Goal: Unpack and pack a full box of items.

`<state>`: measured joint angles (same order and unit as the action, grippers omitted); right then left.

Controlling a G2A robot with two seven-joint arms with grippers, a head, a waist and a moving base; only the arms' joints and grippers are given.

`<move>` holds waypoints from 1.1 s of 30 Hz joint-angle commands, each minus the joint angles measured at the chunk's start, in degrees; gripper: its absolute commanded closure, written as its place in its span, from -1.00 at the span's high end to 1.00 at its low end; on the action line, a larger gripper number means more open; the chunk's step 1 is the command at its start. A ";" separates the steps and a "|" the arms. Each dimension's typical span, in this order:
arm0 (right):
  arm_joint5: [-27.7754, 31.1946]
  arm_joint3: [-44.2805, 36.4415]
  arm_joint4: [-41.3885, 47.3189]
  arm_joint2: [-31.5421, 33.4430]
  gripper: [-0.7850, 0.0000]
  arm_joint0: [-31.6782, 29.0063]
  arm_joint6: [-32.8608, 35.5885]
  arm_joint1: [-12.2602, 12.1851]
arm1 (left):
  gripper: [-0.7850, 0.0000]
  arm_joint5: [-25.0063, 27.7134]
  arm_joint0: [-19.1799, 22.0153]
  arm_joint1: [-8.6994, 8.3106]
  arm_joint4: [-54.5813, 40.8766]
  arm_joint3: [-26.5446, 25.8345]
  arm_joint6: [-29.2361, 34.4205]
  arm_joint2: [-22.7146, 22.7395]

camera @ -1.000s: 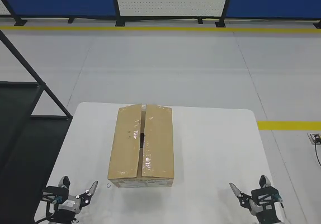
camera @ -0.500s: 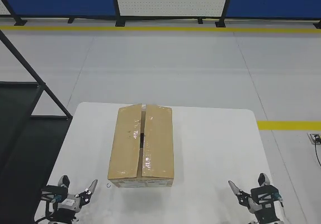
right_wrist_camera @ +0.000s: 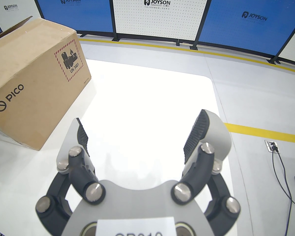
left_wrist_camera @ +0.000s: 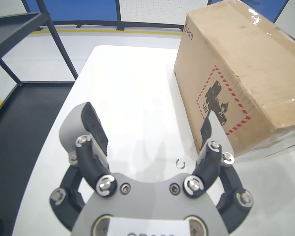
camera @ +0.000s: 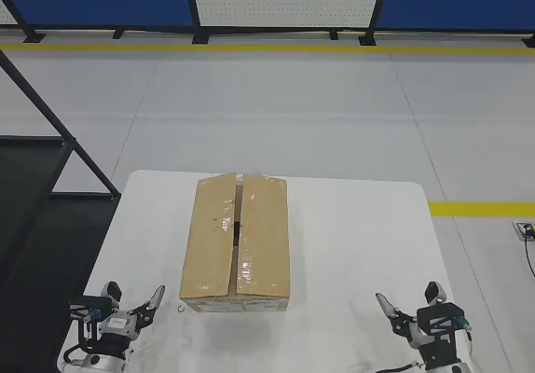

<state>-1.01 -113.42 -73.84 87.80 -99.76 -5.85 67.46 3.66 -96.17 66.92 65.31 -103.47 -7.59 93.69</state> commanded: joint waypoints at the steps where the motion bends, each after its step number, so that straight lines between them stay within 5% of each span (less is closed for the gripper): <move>1: -0.01 0.00 0.00 0.00 1.00 0.00 0.00 0.00 | 1.00 0.13 0.01 0.01 -0.31 0.04 0.20 -0.05; 33: 6.66 0.71 -8.33 -0.79 1.00 -1.13 -6.18 0.24 | 1.00 -0.78 1.56 1.30 11.61 -1.54 0.03 -10.63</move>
<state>5.57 -112.58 -81.71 87.07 -100.72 -11.81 67.71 2.75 -94.60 68.18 76.46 -104.94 -7.44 83.47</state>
